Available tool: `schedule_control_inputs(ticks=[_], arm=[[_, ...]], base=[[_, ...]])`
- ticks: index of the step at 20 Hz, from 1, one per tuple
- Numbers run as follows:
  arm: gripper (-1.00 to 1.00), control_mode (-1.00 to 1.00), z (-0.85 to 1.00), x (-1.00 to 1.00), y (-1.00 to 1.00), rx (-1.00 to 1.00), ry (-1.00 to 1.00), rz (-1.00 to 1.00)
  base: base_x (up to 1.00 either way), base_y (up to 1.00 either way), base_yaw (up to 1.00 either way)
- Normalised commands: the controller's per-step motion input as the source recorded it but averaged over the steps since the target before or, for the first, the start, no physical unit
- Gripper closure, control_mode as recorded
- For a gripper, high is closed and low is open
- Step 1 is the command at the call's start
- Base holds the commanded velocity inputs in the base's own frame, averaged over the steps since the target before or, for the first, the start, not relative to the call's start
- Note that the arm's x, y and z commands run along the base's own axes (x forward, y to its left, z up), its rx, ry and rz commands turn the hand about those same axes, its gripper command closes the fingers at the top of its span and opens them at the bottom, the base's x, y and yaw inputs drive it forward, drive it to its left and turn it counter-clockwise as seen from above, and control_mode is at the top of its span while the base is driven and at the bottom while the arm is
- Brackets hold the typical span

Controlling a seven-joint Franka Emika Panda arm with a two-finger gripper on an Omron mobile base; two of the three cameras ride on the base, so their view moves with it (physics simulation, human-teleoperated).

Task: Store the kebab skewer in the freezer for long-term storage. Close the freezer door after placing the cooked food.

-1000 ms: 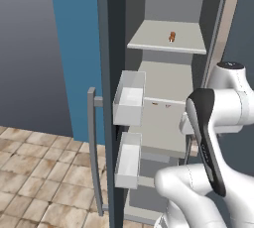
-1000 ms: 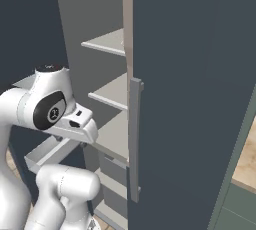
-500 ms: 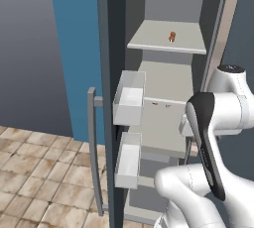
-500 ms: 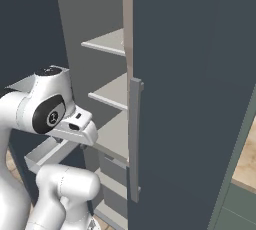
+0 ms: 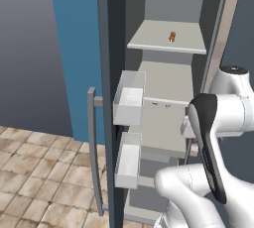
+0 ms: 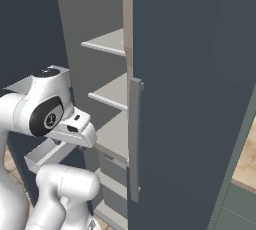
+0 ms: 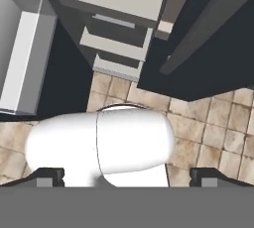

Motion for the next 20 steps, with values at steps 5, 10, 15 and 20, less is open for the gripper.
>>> schedule_control_inputs(ticks=[5,10,15,20], arm=[[-1.00,1.00,0.00,0.00,0.00,0.00,0.00,0.00],[-1.00,1.00,0.00,0.00,0.00,0.00,0.00,0.00],[-1.00,1.00,0.00,0.00,0.00,0.00,0.00,0.00],[-1.00,1.00,0.00,0.00,0.00,0.00,0.00,0.00]], base=[[-0.64,0.03,-0.03],[-0.46,0.02,-0.18],[-0.30,0.02,-0.33],[-0.21,0.06,-0.42]])
